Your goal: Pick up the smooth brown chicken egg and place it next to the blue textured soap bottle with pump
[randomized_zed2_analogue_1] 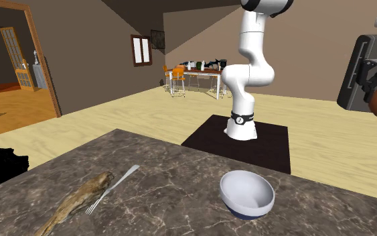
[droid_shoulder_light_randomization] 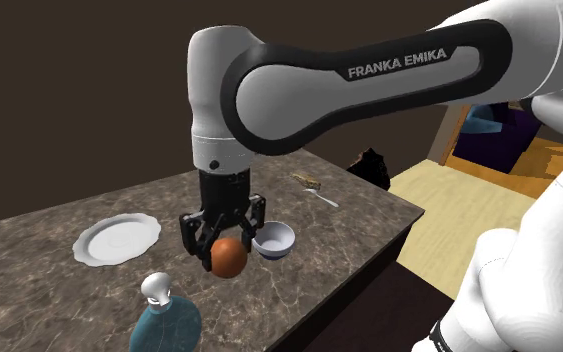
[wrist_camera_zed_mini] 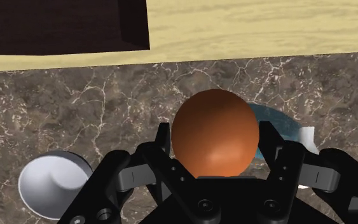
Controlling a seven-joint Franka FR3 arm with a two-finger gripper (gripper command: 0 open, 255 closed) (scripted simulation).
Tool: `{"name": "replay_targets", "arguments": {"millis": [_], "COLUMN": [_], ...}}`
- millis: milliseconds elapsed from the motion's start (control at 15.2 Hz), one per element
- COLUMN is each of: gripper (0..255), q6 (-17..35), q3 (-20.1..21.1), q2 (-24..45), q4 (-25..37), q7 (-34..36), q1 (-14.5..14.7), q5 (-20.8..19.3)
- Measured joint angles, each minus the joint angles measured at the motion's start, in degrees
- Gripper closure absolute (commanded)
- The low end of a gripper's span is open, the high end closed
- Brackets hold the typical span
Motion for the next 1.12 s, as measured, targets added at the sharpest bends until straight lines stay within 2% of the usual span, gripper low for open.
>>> {"name": "replay_targets", "arguments": {"millis": [1122], "gripper": [255], "q6": [12.90], "q3": [0.62], "q2": [3.77], "q4": [-9.38], "q7": [-0.83], "q1": [0.40], "q5": [-0.59]}}
